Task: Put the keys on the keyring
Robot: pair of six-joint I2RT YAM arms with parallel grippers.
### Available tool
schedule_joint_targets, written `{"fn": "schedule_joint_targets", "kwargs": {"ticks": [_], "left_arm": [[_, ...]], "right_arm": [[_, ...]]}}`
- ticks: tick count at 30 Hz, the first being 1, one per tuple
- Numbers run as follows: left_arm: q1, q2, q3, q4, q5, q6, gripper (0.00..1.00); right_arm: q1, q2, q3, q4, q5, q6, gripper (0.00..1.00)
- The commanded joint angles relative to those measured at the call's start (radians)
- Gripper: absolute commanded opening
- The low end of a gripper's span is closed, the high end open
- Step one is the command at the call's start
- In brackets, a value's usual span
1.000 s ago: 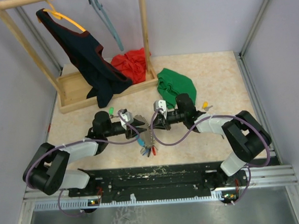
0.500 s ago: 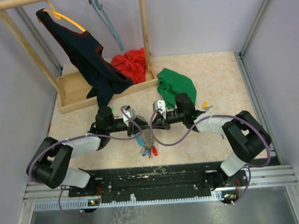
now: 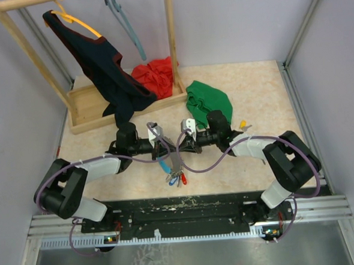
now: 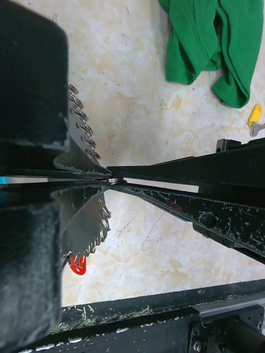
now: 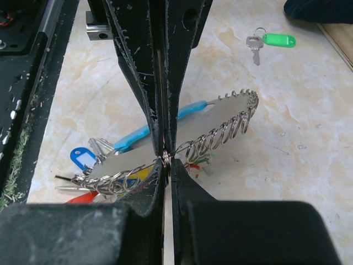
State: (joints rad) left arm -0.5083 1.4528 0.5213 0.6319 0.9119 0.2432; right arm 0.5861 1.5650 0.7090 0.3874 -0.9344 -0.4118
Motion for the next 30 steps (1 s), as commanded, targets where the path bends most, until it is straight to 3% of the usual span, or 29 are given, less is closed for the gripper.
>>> {"fn": "schedule_joint_targets", "kwargs": {"ticks": [1,13,20,24,30], "left_arm": [[0.000,0.019,0.035,-0.063,0.001,0.028,0.01],[-0.006,-0.045,0.076,-0.199,-0.060,0.044,0.01],[-0.011,-0.062,0.062,-0.189,-0.077,0.028,0.01],[-0.011,-0.051,0.064,-0.184,-0.064,0.019,0.15],[-0.015,-0.032,0.068,-0.181,-0.073,0.016,0.25]], "right_arm": [[0.010,-0.064,0.040,0.059,-0.041,-0.013,0.00],[0.011,-0.078,0.029,0.019,-0.012,-0.029,0.00],[0.016,-0.088,0.029,0.024,-0.011,-0.020,0.00],[0.021,-0.089,0.027,0.032,-0.008,-0.015,0.00],[0.030,-0.094,0.029,0.057,-0.009,-0.003,0.00]]}}
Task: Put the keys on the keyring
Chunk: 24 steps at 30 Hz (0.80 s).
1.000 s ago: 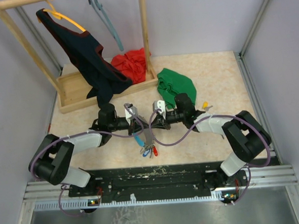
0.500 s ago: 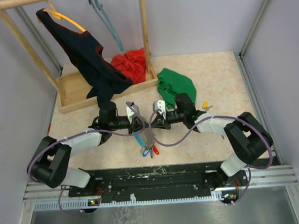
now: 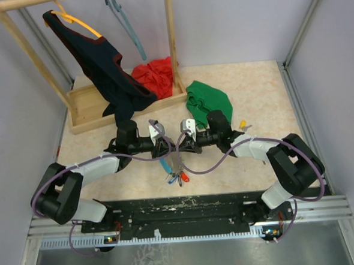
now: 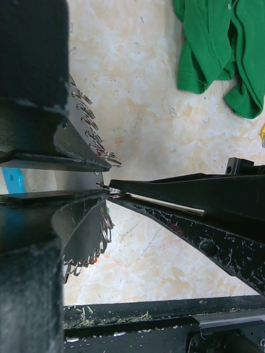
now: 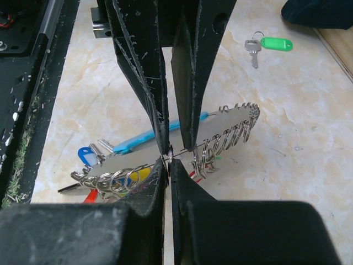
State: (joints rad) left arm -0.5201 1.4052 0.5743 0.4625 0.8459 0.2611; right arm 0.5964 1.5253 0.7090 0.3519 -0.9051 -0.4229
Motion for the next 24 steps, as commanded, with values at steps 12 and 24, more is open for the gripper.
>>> {"fn": "schedule_joint_targets", "kwargs": {"ticks": [12,24], "left_arm": [[-0.013,0.021,0.034,-0.036,0.002,0.009,0.01],[-0.023,-0.037,0.073,-0.184,-0.066,0.063,0.01]], "right_arm": [[0.023,-0.058,0.028,0.057,-0.020,-0.007,0.05],[0.013,-0.132,0.026,-0.210,0.155,-0.131,0.32]]}}
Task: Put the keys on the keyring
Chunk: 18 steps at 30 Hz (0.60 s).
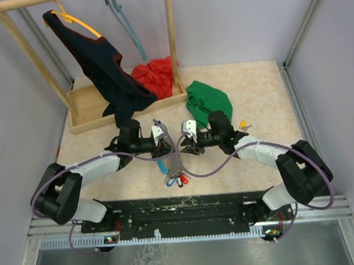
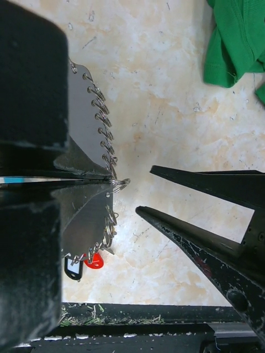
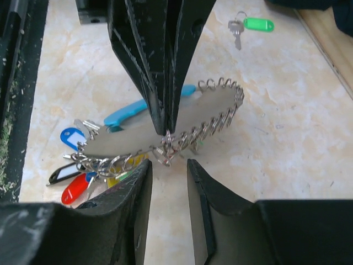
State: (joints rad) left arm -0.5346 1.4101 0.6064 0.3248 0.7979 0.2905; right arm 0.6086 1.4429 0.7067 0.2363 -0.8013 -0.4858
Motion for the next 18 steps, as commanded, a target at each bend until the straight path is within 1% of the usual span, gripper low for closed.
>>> {"fn": "schedule_joint_targets", "kwargs": {"ticks": [1,5,13,18], "left_arm": [[-0.010,-0.044,0.042,-0.048,-0.019,0.034,0.01],[-0.022,-0.042,0.062,-0.089,-0.033,0.044,0.01],[-0.053,-0.034,0.108,-0.172,-0.078,0.080,0.01],[-0.063,-0.039,0.121,-0.194,-0.087,0.089,0.01]], "right_arm": [[0.001,-0.051,0.037,-0.111,0.055,-0.075,0.32],[0.002,-0.021,0.099,-0.173,0.008,-0.103,0.32],[0.021,0.063,0.189,-0.205,-0.066,-0.132,0.32],[0.023,0.096,0.201,-0.206,-0.075,-0.139,0.31]]}}
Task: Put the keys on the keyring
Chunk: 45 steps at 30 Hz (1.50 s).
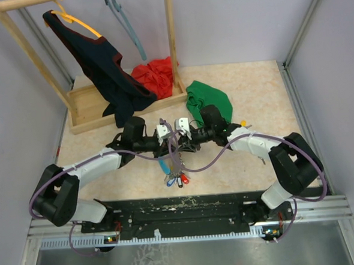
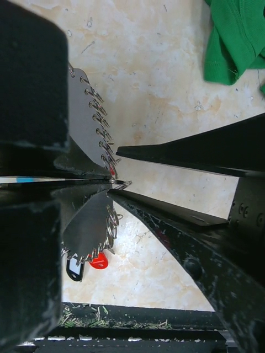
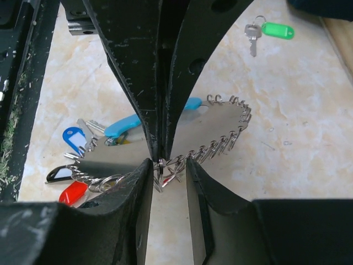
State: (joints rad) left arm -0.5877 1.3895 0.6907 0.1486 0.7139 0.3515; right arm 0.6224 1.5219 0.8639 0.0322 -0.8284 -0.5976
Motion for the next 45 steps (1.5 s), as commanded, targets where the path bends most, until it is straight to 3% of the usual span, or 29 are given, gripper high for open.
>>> {"fn": "schedule_joint_targets", "kwargs": {"ticks": [1,6,12,14,16,21,31,38,45], "left_arm": [[-0.010,-0.021,0.036,-0.019,-0.003,0.029,0.01],[-0.014,-0.020,0.042,-0.023,0.003,0.031,0.01],[-0.014,-0.033,0.032,-0.016,0.021,0.026,0.01],[-0.013,-0.037,0.026,-0.010,0.019,0.015,0.08],[-0.009,-0.044,0.006,0.020,0.019,-0.007,0.21],[0.048,-0.109,-0.135,0.237,0.060,-0.142,0.33],[0.111,-0.217,-0.363,0.579,0.060,-0.333,0.36],[0.120,-0.153,-0.413,0.756,0.109,-0.389,0.38],[0.129,-0.128,-0.428,0.868,0.086,-0.396,0.40]], "right_arm": [[0.010,0.022,0.045,-0.003,-0.052,-0.027,0.30],[0.011,0.041,0.059,-0.024,-0.063,-0.039,0.24],[0.011,0.047,0.058,-0.021,-0.071,-0.035,0.00],[0.010,0.041,0.046,0.012,-0.075,-0.013,0.00],[0.007,0.028,0.016,0.083,-0.077,0.030,0.00],[0.005,0.009,-0.072,0.308,-0.104,0.168,0.00],[0.001,0.042,-0.264,1.039,-0.086,0.590,0.00],[-0.002,0.121,-0.284,1.325,-0.114,0.780,0.00],[-0.001,0.179,-0.285,1.362,-0.128,0.800,0.00]]}}
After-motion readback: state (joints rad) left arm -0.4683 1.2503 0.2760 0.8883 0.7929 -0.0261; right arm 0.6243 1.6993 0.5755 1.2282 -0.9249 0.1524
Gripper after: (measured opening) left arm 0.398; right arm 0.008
